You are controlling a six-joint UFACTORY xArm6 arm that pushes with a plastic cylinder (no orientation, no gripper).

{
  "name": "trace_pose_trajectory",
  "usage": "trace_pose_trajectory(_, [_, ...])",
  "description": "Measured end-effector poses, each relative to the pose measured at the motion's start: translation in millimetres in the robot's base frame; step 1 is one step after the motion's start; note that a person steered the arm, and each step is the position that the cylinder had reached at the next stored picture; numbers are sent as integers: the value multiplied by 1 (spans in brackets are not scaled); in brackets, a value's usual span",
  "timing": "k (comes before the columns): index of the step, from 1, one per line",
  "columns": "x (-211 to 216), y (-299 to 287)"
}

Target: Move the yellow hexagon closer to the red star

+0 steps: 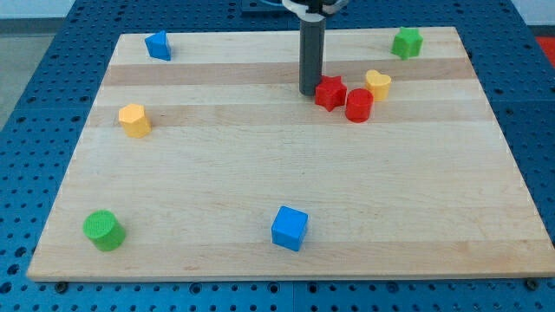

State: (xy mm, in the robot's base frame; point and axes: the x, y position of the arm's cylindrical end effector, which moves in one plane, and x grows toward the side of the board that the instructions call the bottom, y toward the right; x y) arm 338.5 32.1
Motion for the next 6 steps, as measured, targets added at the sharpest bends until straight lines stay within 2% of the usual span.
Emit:
trace_pose_trajectory(1, [0, -49])
trace_pose_trajectory(4, [3, -265])
trace_pose_trajectory(5, [20, -298])
trace_pose_trajectory(6, [61, -301])
